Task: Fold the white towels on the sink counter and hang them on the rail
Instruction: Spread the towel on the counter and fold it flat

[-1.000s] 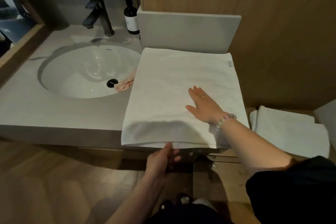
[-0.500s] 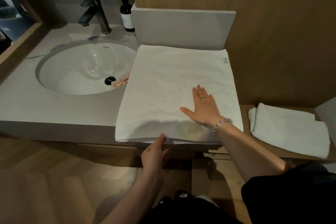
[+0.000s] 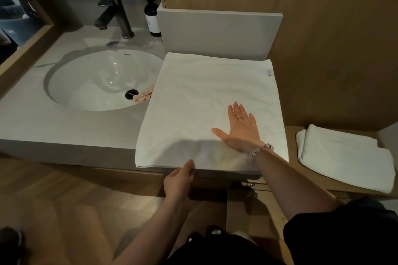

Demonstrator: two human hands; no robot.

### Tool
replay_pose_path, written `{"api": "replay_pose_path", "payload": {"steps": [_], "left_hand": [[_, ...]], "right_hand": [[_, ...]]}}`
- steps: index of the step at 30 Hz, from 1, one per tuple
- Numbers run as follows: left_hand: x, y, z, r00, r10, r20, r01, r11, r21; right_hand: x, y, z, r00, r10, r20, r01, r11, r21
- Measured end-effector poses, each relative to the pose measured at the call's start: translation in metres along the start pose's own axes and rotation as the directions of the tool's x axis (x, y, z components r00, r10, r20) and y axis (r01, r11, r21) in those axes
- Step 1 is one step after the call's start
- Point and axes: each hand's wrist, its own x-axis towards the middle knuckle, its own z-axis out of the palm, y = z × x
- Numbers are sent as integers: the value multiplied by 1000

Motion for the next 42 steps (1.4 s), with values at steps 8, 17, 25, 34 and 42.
{"api": "replay_pose_path", "payload": {"steps": [8, 17, 25, 34, 42], "left_hand": [[0, -12, -9, 995, 98, -22, -96, 994, 51], [17, 4, -44, 1000, 5, -28, -12, 969, -246], [22, 32, -75, 987, 74, -144, -93, 987, -129], [26, 38, -81, 985, 100, -138, -114, 988, -100], [26, 44, -90, 982, 141, -123, -150, 986, -69]], "right_hand": [[2, 3, 3, 999, -10, -54, 11, 999, 30], [-44, 21, -16, 763, 417, -493, -65, 809, 584], [-109, 63, 21, 724, 685, 75, -338, 259, 905], [-127, 56, 27, 783, 611, 115, -214, 91, 972], [-128, 53, 21, 780, 615, 116, -204, 76, 976]]}}
